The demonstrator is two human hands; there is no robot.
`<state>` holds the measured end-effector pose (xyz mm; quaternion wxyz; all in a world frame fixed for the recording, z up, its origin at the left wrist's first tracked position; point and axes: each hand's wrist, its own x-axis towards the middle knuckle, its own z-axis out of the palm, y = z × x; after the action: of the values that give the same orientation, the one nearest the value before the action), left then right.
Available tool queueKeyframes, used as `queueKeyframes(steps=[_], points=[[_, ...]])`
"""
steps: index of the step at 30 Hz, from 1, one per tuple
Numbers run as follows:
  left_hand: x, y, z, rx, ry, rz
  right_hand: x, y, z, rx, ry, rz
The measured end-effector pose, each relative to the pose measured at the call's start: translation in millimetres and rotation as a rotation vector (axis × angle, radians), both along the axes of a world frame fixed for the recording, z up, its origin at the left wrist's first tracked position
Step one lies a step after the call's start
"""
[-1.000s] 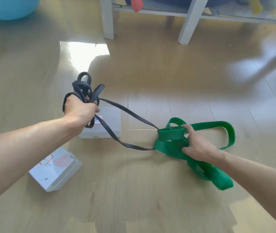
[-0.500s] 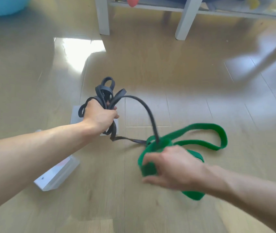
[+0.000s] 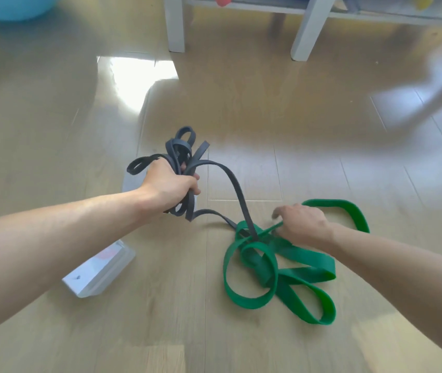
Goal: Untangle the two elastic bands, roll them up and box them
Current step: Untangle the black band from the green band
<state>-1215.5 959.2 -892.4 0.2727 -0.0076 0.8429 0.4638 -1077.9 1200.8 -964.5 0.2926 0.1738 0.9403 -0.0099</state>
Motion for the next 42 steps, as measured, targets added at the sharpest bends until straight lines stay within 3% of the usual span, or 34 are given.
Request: queueKeyframes(steps=[4,8,10,13,16,19,22,28,38,41,42], points=[[2.7,-2.5,1.5,0.010,-0.026,-0.053,-8.7,-3.1,-11.9,0.032,0.059,0.092],[2.6,-4.2,1.7,0.019,-0.014,-0.082,-17.8,-13.1,-0.2,-0.192,0.569,0.153],[2.2,-4.2,0.7,0.024,0.004,-0.069,-26.0,-24.7,17.9,-0.404,0.651,0.194],[1.6,-2.9,-0.1,0.032,0.018,-0.017,-29.8,-49.6,27.7,-0.639,0.582,-0.030],[-0.2,-1.3,-2.0,0.035,0.000,0.015,-21.3,-68.6,18.0,-0.533,0.479,-0.277],[-1.6,0.5,-3.9,0.040,-0.007,0.047,-12.9,-79.2,1.6,-0.289,0.100,-0.188],[-2.8,1.4,-4.6,0.037,-0.009,0.076,-12.2,-83.5,-8.0,0.008,0.028,0.084],[-4.0,-1.5,-3.5,0.007,-0.016,0.054,5.8,-97.7,-30.2,0.003,-0.104,0.076],[-3.8,-4.9,0.1,0.005,-0.154,0.055,4.7,-65.7,-17.6,-0.208,0.591,-0.077],[-5.4,-4.2,0.7,0.018,-0.169,0.058,9.9,-71.0,-22.6,-0.178,0.837,0.217],[-4.9,-3.9,0.3,0.012,-0.172,0.049,8.3,-73.8,-24.2,-0.213,0.812,0.342]])
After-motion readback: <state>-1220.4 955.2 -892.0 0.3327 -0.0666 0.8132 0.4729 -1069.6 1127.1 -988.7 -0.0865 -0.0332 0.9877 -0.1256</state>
